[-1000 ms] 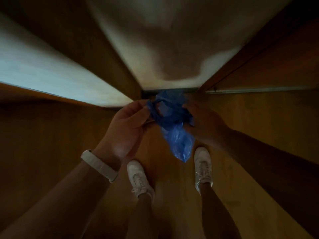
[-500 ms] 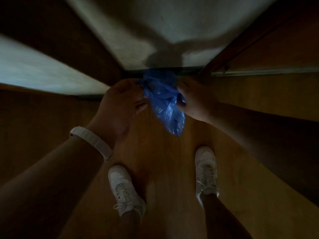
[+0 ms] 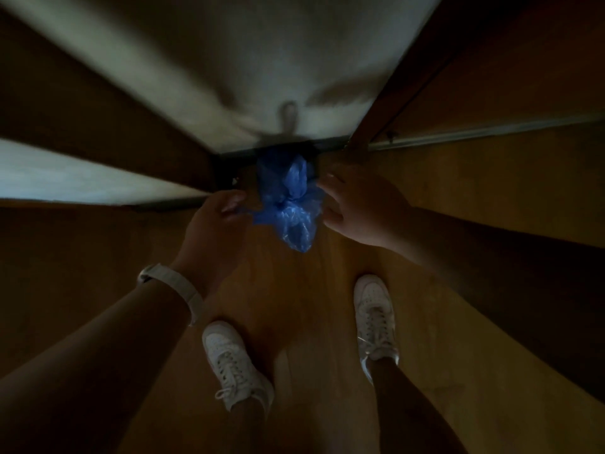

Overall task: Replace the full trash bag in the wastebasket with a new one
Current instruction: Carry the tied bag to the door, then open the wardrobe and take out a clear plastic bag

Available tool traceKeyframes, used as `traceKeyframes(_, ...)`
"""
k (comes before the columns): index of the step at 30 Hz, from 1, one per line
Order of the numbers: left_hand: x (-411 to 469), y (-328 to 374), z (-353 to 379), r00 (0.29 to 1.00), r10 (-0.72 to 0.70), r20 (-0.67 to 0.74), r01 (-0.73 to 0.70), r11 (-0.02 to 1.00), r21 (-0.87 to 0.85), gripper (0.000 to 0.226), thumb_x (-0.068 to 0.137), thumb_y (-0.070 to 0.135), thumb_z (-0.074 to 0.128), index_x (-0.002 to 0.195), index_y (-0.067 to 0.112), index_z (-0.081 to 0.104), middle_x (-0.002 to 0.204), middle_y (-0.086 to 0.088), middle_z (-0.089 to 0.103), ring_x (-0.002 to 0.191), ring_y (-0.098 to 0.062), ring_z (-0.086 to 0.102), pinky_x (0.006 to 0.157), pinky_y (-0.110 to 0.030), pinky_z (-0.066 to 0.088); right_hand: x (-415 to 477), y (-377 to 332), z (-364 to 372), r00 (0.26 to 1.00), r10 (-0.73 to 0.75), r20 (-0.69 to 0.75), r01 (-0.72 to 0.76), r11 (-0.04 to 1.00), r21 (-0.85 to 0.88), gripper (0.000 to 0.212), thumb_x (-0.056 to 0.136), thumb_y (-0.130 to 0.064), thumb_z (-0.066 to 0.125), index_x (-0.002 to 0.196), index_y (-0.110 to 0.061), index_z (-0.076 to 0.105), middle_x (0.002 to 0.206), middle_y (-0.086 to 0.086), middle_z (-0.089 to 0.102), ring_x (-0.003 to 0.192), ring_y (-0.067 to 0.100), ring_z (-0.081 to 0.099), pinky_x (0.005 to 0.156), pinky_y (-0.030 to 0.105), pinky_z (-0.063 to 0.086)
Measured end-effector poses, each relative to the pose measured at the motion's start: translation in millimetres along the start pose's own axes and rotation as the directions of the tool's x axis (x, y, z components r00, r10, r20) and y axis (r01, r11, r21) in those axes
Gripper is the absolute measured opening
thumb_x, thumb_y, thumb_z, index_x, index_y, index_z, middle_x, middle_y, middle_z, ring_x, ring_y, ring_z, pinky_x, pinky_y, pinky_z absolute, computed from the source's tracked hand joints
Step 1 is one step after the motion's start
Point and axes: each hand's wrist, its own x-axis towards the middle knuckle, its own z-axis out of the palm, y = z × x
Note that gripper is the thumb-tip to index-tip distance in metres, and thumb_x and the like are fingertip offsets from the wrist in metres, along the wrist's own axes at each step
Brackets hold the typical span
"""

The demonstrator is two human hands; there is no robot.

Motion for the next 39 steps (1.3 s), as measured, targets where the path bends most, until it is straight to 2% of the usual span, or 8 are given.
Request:
traceKeyframes(5, -36, 43, -20, 0.987, 0.160, 0.009, -0.160, 0.972, 0.175, 0.038, 0.088, 0.008, 0.063, 0.125, 0.013, 0.055, 0.114, -0.002, 0.060, 0.101, -0.011, 0.058, 0.086, -0.026, 0.044, -36, -22, -71, 0.999, 0.036, -0.031, -0.035, 0.999, 0.040, 0.045, 0.089, -0.040, 0.051, 0.124, -0.011, 0.054, 0.121, 0.012, 0.055, 0.108, 0.028, 0.053, 0.082, 0.037, 0.047)
traceKeyframes(9, -80, 91, -33, 0.934, 0.355, 0.041, -0.356, 0.914, 0.196, 0.029, 0.081, 0.017, 0.062, 0.110, 0.019, 0.060, 0.104, 0.006, 0.057, 0.096, 0.004, 0.054, 0.079, -0.002, 0.035, -70, -50, -131, 0.995, 0.060, -0.083, -0.054, 0.995, 0.082, 0.054, 0.082, -0.045, 0.037, 0.116, -0.009, 0.058, 0.113, 0.016, 0.059, 0.098, 0.032, 0.058, 0.076, 0.036, 0.048)
traceKeyframes(12, -120, 120, -48, 0.919, 0.359, 0.162, -0.387, 0.897, 0.214, 0.042, 0.085, 0.016, 0.065, 0.125, 0.011, 0.055, 0.122, -0.003, 0.056, 0.112, -0.019, 0.053, 0.090, -0.018, 0.036, -106, -80, -176, 0.984, 0.174, -0.044, -0.165, 0.975, 0.150, 0.071, 0.080, -0.053, 0.025, 0.128, -0.010, 0.055, 0.130, 0.015, 0.054, 0.112, 0.032, 0.054, 0.088, 0.037, 0.043)
traceKeyframes(14, -149, 142, -65, 0.893, 0.394, 0.219, -0.442, 0.860, 0.255, 0.053, 0.083, 0.035, 0.056, 0.129, 0.010, 0.054, 0.128, -0.011, 0.056, 0.117, -0.025, 0.053, 0.095, -0.029, 0.039, -132, -105, -205, 0.975, 0.215, -0.062, -0.201, 0.963, 0.183, 0.070, 0.082, -0.051, 0.026, 0.127, -0.006, 0.057, 0.128, 0.018, 0.057, 0.111, 0.035, 0.057, 0.090, 0.042, 0.045)
traceKeyframes(19, -223, 192, -114, 0.811, 0.496, 0.312, -0.585, 0.716, 0.382, 0.064, 0.081, 0.048, 0.041, 0.134, 0.014, 0.051, 0.134, -0.012, 0.053, 0.123, -0.031, 0.049, 0.102, -0.051, 0.042, -201, -166, -286, 0.947, 0.301, -0.114, -0.285, 0.948, 0.140, 0.057, 0.085, -0.049, 0.038, 0.129, -0.016, 0.052, 0.119, 0.014, 0.062, 0.098, 0.034, 0.062, 0.076, 0.045, 0.052)
traceKeyframes(23, -274, 228, -142, 0.735, 0.573, 0.364, -0.678, 0.592, 0.436, 0.063, 0.082, 0.051, 0.041, 0.133, 0.016, 0.053, 0.138, -0.016, 0.052, 0.125, -0.037, 0.049, 0.100, -0.058, 0.041, -259, -208, -347, 0.881, 0.460, -0.108, -0.458, 0.888, 0.045, 0.071, 0.083, -0.064, 0.019, 0.140, -0.027, 0.038, 0.139, 0.006, 0.048, 0.122, 0.031, 0.048, 0.095, 0.043, 0.041)
traceKeyframes(33, -392, 321, -136, 0.373, 0.738, 0.562, -0.917, 0.198, 0.347, 0.051, 0.089, 0.045, 0.044, 0.132, 0.019, 0.053, 0.138, -0.009, 0.052, 0.128, -0.029, 0.046, 0.101, -0.052, 0.041, -419, -272, -416, 0.659, 0.705, -0.261, -0.711, 0.697, 0.088, 0.060, 0.093, -0.060, 0.037, 0.144, -0.029, 0.029, 0.149, 0.003, 0.035, 0.135, 0.025, 0.035, 0.106, 0.044, 0.034)
traceKeyframes(39, -461, 366, -92, 0.165, 0.750, 0.640, -0.942, -0.073, 0.329, 0.049, 0.091, 0.046, 0.044, 0.135, 0.024, 0.048, 0.138, -0.003, 0.049, 0.128, -0.025, 0.042, 0.104, -0.045, 0.034, -524, -284, -431, 0.474, 0.835, -0.280, -0.830, 0.530, 0.175, 0.058, 0.093, -0.060, 0.034, 0.143, -0.032, 0.027, 0.147, -0.001, 0.036, 0.133, 0.023, 0.037, 0.102, 0.042, 0.037)
